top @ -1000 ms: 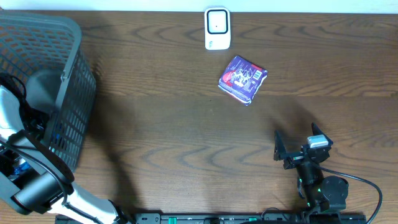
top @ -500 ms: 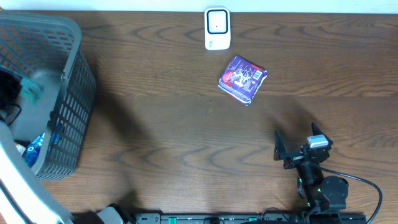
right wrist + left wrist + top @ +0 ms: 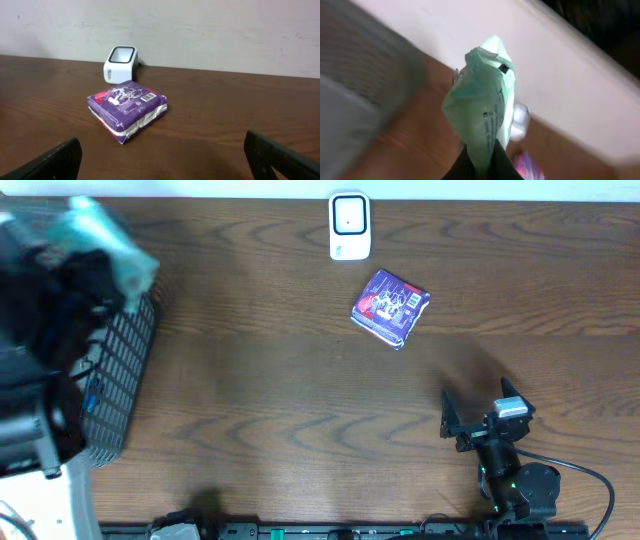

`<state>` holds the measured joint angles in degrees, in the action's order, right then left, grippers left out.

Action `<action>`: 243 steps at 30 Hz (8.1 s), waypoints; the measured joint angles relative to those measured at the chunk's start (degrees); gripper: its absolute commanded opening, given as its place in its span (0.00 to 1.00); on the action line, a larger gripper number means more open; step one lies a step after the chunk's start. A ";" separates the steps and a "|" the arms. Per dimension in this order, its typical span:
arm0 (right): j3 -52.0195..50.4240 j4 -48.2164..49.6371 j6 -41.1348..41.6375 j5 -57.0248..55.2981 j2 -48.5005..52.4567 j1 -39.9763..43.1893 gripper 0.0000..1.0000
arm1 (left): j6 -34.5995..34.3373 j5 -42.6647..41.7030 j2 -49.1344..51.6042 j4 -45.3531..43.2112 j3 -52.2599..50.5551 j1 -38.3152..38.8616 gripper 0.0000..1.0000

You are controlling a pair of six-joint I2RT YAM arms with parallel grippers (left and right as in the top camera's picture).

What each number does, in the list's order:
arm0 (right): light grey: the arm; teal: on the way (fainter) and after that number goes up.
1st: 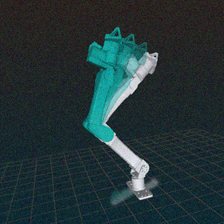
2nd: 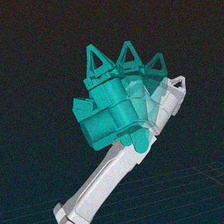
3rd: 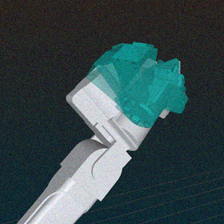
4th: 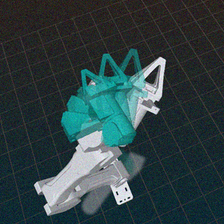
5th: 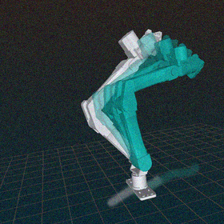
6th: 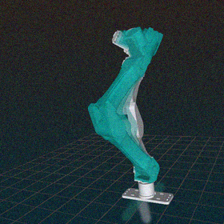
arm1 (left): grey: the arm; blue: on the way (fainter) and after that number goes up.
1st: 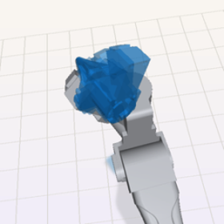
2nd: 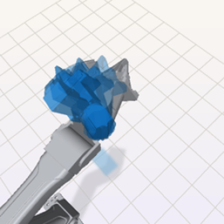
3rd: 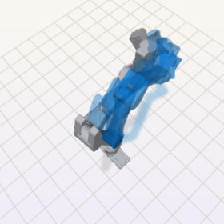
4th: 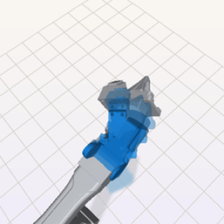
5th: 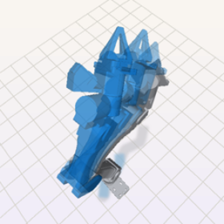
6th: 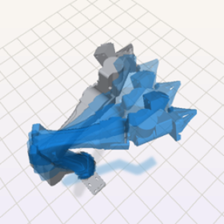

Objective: Scan the item barcode
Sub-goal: 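Grasp the green wipes pack, carry it out, drop it near the scanner, then reach the left gripper into the basket and grasp the blue Oreo pack, then lift the blue Oreo pack out and drop it beside the wipes, then reach into the basket and grasp the orange snack box with left gripper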

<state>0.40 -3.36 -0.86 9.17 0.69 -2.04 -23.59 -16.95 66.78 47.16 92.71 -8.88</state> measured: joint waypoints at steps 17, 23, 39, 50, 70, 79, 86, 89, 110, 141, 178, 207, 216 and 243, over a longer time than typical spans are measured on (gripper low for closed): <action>0.00 0.00 0.00 0.02 0.00 0.00 0.99 | 5.07 28.57 29.88 1.27 0.00 32.83 0.07; 0.00 0.00 0.00 0.00 0.00 0.00 0.99 | 5.44 30.42 42.16 -1.66 0.00 36.94 0.17; 0.00 0.00 0.00 0.00 0.00 0.00 0.99 | 5.64 31.08 41.11 -5.84 -0.13 41.22 0.99; 0.00 -0.02 0.02 0.00 0.00 0.00 0.99 | 7.56 37.73 13.77 -3.34 0.02 29.59 0.99; 0.00 0.00 0.00 0.00 0.00 0.00 0.99 | -1.51 39.60 13.62 9.38 -0.98 -14.95 0.98; 0.00 0.00 0.00 0.02 0.00 0.00 0.99 | -5.42 39.56 22.95 11.85 -4.07 -21.64 0.98; 0.00 0.00 0.00 0.00 0.00 0.00 0.99 | -11.39 37.97 29.24 16.83 -4.17 -27.39 0.98; 0.00 -0.02 0.00 0.00 0.00 0.00 0.99 | -13.11 34.38 32.72 17.64 -4.17 -29.14 0.98; 0.00 0.00 0.00 0.00 0.00 0.00 0.99 | -23.23 26.64 49.27 16.11 -4.20 -29.64 0.98; 0.00 -0.02 0.00 0.00 0.00 0.00 0.99 | -16.79 12.85 29.49 12.39 -4.70 -29.59 0.07; 0.00 0.00 0.00 0.00 0.00 0.00 0.99 | 16.85 12.70 21.31 -11.93 -4.26 32.68 0.21; 0.00 0.00 0.00 0.00 0.00 0.00 0.99 | 15.76 30.32 9.81 -7.48 -3.96 7.21 0.79; 0.00 0.00 0.00 0.00 0.00 0.00 0.99 | -0.46 32.44 13.35 4.76 -3.91 -19.19 0.79; 0.00 0.00 0.00 0.00 0.00 0.00 0.99 | -9.64 32.30 48.50 7.43 -3.96 -30.88 0.79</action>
<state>0.40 -3.36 -0.86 9.17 0.69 -2.04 -33.23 15.35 115.28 54.59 88.75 -39.77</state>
